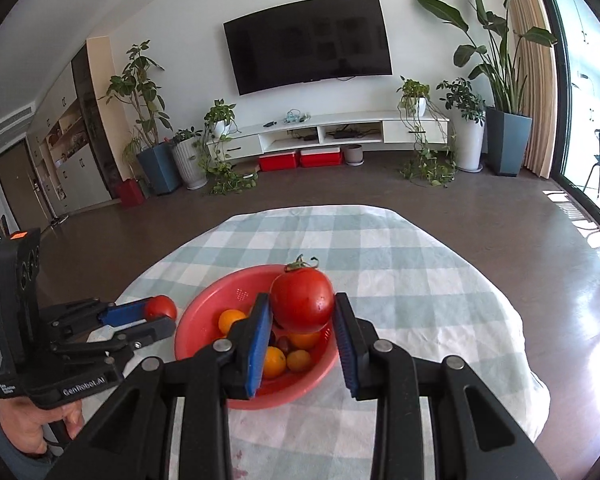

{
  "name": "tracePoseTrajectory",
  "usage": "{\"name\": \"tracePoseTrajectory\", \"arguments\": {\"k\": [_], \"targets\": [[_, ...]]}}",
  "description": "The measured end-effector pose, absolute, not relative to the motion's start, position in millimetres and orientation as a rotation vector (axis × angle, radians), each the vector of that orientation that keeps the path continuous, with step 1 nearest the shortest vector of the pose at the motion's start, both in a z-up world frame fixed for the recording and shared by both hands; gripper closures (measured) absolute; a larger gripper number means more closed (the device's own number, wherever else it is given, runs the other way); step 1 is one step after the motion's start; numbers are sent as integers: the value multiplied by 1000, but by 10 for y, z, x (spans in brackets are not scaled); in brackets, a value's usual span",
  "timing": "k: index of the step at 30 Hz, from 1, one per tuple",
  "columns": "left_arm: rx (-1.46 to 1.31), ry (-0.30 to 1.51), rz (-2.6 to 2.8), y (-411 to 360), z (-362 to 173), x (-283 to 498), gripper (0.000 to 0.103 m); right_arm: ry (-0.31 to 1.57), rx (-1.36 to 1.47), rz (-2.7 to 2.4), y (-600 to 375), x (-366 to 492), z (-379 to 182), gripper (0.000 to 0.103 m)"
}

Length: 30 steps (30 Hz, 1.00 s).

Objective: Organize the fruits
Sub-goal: 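Carry both red tomatoes into the red bowl and open both tools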

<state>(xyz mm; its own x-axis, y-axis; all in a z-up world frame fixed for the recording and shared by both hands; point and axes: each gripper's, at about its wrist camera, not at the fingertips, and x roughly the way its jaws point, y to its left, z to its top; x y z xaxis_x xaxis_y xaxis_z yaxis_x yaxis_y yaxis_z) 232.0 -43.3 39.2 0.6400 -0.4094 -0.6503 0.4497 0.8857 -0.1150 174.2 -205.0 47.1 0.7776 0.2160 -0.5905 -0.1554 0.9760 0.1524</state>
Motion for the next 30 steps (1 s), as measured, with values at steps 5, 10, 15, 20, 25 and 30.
{"name": "tracePoseTrajectory", "arguments": {"k": [5, 10, 15, 20, 25, 30], "targets": [[71, 776, -482, -599, 92, 2542, 71, 742, 72, 218, -1838, 2162, 112, 69], [74, 819, -468, -641, -218, 2657, 71, 816, 27, 218, -1724, 2405, -245, 69], [87, 830, -464, -685, -357, 2725, 70, 850, -11, 213, -1716, 2456, -476, 69], [85, 834, -457, -705, -443, 2784, 71, 852, -48, 205, -1691, 2451, -538, 69], [90, 831, -455, -698, -453, 2804, 70, 847, -48, 209, -1698, 2439, -532, 68], [89, 819, -445, -674, -428, 2782, 61, 845, -40, 211, -1710, 2432, -522, 68]]}}
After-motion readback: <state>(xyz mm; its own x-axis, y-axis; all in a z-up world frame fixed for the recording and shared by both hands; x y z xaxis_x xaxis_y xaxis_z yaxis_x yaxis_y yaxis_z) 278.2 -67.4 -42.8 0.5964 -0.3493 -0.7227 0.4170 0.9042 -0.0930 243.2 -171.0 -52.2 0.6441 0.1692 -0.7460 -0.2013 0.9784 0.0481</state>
